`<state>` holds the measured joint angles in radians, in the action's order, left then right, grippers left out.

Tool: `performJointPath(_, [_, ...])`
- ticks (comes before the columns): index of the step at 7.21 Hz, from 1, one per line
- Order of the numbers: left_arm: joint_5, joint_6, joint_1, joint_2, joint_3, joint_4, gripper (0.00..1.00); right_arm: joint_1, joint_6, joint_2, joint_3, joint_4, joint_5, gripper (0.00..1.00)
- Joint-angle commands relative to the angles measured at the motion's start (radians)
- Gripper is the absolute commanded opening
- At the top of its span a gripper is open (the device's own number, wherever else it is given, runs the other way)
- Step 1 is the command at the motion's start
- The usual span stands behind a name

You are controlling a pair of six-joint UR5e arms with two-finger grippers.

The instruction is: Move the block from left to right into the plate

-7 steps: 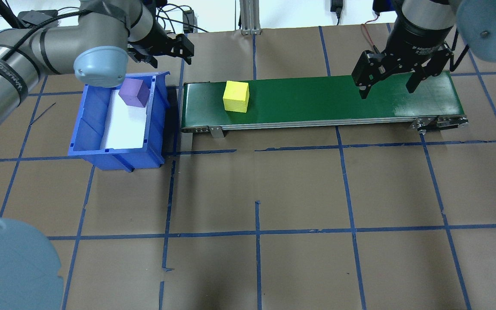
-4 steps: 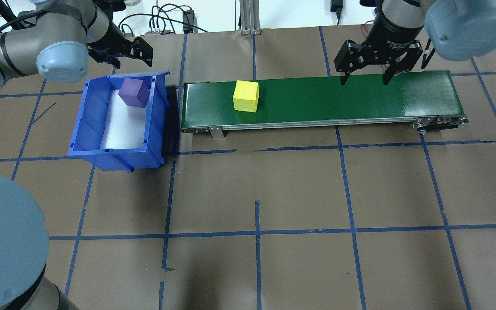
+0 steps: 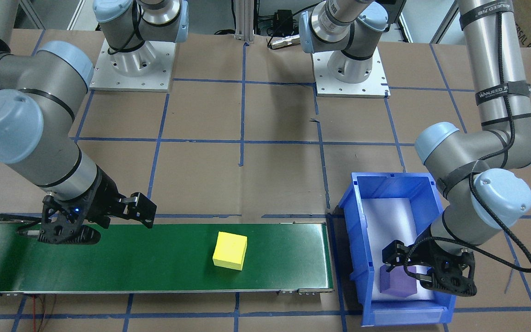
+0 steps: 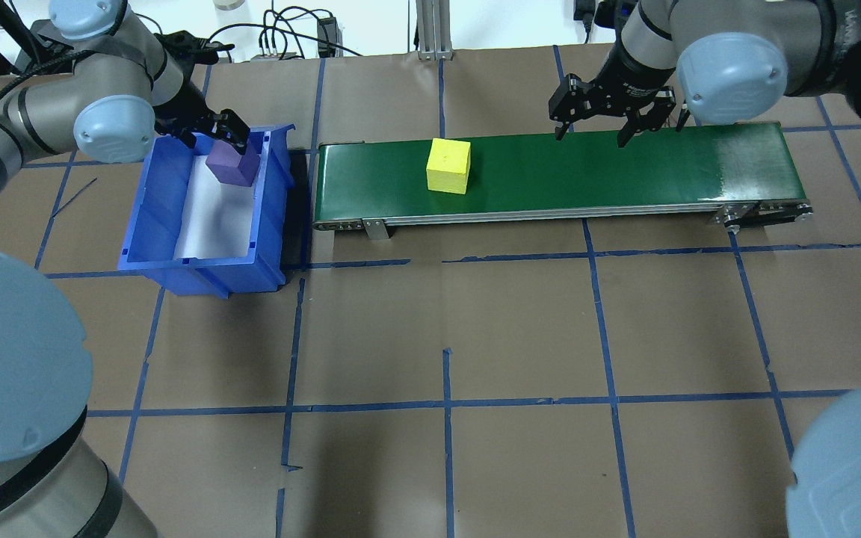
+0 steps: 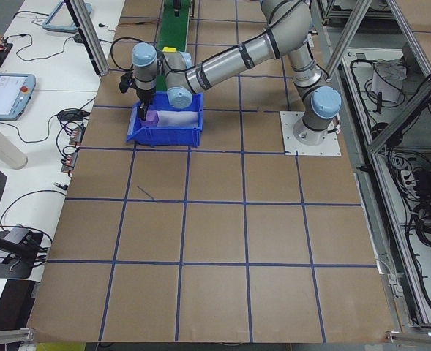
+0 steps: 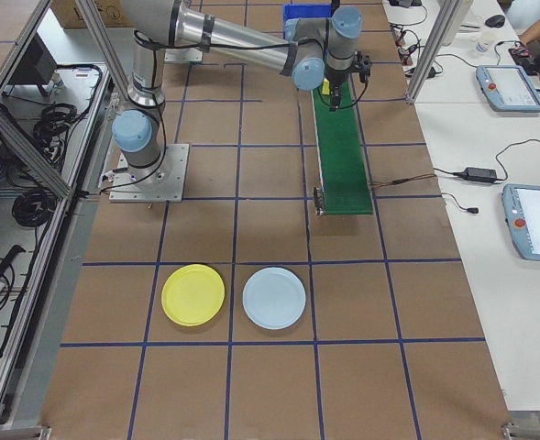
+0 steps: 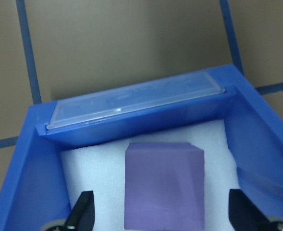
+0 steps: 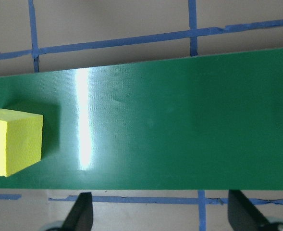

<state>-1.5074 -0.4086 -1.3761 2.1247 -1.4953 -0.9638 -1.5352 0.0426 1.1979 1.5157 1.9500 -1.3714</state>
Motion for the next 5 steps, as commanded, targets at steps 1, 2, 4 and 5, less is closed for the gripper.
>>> performJointPath(1, [0.007, -0.013, 0.000, 0.021, -0.022, 0.013, 0.95, 0.000, 0.020, -0.056, -0.003, 0.040, 0.107, 1.00])
performJointPath(2, [0.004, -0.015, 0.000, 0.024, -0.022, 0.020, 0.94, 0.000, 0.019, -0.066, -0.003, 0.046, 0.109, 1.00])
performJointPath(4, [0.004, -0.013, 0.000, 0.041, -0.010, 0.033, 0.66, 0.000, 0.016, -0.077, -0.003, 0.047, 0.129, 1.00])
performJointPath(5, [0.006, -0.013, 0.000, 0.043, -0.011, 0.048, 0.51, 0.000, 0.019, -0.086, -0.003, 0.047, 0.153, 1.00])
